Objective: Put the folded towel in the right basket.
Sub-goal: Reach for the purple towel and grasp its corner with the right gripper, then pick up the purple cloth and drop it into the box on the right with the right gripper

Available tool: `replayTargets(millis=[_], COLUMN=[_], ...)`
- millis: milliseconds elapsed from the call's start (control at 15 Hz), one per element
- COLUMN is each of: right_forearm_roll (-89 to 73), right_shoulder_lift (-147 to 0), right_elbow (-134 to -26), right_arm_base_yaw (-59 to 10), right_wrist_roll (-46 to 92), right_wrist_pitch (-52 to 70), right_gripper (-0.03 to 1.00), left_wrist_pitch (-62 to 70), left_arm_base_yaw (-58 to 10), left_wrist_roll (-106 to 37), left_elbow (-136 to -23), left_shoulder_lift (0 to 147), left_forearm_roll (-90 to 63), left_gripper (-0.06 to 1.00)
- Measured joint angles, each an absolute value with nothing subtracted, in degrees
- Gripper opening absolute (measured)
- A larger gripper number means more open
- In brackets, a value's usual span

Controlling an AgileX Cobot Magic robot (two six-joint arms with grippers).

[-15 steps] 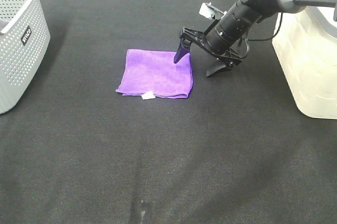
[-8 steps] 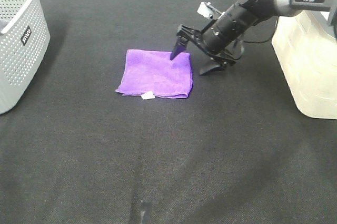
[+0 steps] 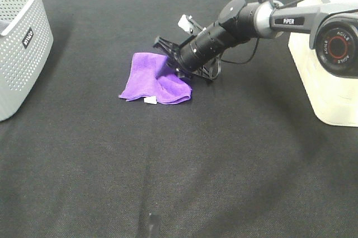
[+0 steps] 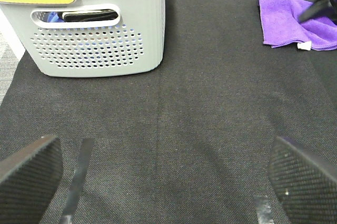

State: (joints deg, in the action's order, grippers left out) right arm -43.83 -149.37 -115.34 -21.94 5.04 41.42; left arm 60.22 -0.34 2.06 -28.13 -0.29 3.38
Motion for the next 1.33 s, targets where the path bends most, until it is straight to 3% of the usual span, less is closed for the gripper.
replayTargets(millis=[133, 267, 600, 733, 1067, 1333], right_forearm_roll=[-41.2, -35.6, -29.6, -25.4, -16.4, -12.6], right_shoulder_lift=[-149.0, -148.0, -137.7, -135.4, -128.5, -128.5], right_elbow=[-116.9, -120.8, -146.3, -153.7, -155.5, -152.5], right_arm_base_yaw=[-21.8, -21.0, -14.8, -11.0, 7.7, 14.3], right_wrist_roll=[5.0, 5.0, 4.8, 3.0, 0.9, 0.0], right_wrist_pitch=[43.1, 50.1, 68.4, 68.9, 69.4, 69.5], right_gripper=[0.09, 0.09, 0.09, 0.09, 0.09, 0.12], left_wrist_pitch=[60.2, 60.2, 60.2, 60.2, 60.2, 60.2], left_arm_base_yaw=[-0.3, -0.3, -0.3, -0.3, -0.3, -0.3], left_wrist_roll=[2.1, 2.1, 2.1, 2.1, 2.1, 2.1], left_elbow=[-28.1, -28.1, -28.1, -28.1, -28.1, -28.1], left_shoulder_lift=[-0.3, -0.3, -0.3, -0.3, -0.3, -0.3], left_forearm_roll=[3.4, 3.4, 3.4, 3.4, 3.4, 3.4], left_gripper=[0.99, 0.99, 0.99, 0.99, 0.99, 0.99])
